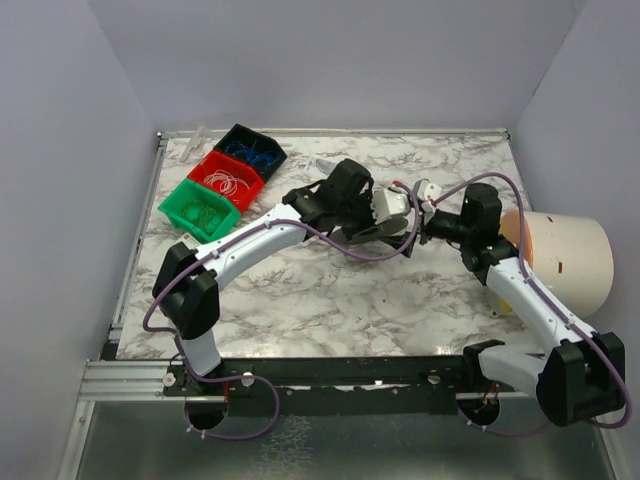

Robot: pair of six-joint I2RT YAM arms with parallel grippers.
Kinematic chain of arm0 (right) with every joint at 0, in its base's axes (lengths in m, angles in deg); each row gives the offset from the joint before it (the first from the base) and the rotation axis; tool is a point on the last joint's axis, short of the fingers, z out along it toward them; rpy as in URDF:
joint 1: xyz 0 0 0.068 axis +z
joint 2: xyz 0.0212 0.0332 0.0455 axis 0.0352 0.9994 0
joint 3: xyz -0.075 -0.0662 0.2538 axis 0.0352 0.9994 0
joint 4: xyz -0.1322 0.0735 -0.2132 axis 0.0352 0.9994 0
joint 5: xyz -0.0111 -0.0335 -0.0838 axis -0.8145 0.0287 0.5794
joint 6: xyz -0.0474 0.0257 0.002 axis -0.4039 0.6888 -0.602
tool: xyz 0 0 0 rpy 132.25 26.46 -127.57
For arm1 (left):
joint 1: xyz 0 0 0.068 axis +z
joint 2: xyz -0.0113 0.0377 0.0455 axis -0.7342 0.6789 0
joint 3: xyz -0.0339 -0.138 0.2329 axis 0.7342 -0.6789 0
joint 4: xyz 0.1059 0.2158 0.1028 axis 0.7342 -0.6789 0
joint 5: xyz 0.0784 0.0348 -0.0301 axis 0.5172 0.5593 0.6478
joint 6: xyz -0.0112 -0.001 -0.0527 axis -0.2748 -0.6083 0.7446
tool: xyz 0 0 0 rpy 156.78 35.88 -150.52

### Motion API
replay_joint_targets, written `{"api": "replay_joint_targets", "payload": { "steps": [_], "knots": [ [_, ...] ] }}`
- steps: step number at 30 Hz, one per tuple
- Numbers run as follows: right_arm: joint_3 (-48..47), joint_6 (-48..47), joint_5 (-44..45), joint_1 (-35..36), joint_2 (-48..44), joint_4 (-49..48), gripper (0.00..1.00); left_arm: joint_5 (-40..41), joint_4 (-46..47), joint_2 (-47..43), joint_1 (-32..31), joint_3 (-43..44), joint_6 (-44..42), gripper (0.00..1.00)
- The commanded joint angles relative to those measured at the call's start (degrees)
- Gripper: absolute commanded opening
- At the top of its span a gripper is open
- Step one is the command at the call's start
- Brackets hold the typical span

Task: Wrap the cables
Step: Wrap the cable around the cable reel.

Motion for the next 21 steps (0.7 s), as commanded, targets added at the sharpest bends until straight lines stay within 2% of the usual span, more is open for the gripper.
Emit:
{"api": "replay_joint_targets", "payload": {
  "steps": [1,5,13,21],
  "knots": [
    [1.7,-0.7,5.4,3.1,1.2,-5.4,1.00,-2.7,3.2,0.7,0.0,3.1,1.0,0.00],
    [2.7,-0.7,7.8,3.9,1.5,-7.6,0.99,-3.2,3.2,0.8,0.0,3.0,1.0,0.00],
    [4.2,-2.5,10.5,4.1,1.5,-10.2,0.91,-4.1,3.2,0.2,-0.1,2.6,1.0,0.00],
    [4.3,-3.7,10.9,4.1,1.5,-10.0,0.72,-4.5,3.2,-0.2,-0.1,2.5,1.0,0.00]
  ]
}}
